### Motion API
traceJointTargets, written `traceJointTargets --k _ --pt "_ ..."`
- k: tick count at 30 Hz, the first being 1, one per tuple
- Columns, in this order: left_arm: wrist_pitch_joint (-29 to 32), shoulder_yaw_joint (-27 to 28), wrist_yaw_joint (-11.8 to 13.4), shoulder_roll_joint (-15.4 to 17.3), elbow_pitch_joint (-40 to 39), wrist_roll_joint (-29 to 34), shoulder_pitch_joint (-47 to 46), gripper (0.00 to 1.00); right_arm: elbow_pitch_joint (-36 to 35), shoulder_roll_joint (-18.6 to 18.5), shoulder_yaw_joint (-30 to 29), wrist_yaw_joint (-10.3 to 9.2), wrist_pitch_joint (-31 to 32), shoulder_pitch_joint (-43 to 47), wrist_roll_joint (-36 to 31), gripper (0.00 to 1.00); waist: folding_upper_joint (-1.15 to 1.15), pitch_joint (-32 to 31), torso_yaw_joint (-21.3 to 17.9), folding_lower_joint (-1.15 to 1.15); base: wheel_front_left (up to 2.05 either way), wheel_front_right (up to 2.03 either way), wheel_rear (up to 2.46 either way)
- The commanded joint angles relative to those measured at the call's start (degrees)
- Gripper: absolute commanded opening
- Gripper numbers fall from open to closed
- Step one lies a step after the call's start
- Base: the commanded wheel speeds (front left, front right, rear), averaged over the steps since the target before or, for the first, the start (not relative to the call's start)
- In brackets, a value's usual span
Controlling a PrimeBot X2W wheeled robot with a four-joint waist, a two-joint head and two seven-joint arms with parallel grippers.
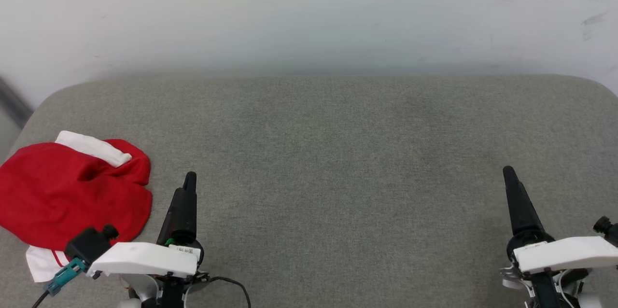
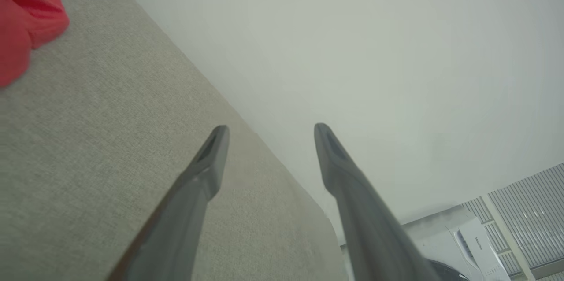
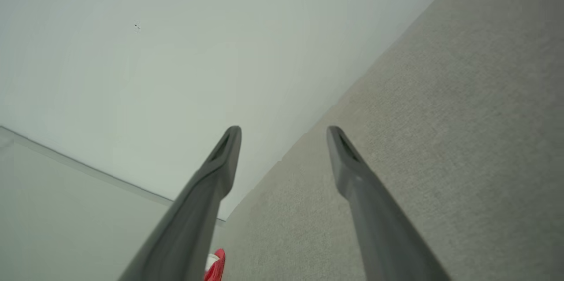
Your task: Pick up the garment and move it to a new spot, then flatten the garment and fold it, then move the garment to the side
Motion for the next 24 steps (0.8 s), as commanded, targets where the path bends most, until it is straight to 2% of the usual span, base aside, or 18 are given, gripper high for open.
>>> traceJointTargets --k 1,12,24 --pt "-0.66 -0.4 0.03 0.17 -0.54 3.75 -1.11 1.0 -0.61 -0.57 0.29 0.11 -0.67 -0.17 -3.92 1.0 0.0 -0.02 0.0 0.0 0.0 0.0 0.0" --pt "-2.76 -1.35 1.11 0.37 0.69 18.24 -1.44 1.0 0.79 0.1 -0.11 0.11 -2.76 -0.59 -18.82 1.0 0.0 -0.17 -0.07 0.0 0.0 0.0 0.0" --pt "-4.61 -2.4 3.37 1.45 1.07 28.57 -1.92 1.0 0.51 0.44 0.29 0.13 -4.43 -1.04 -29.69 1.0 0.0 -0.23 -0.24 0.0 0.0 0.0 0.0"
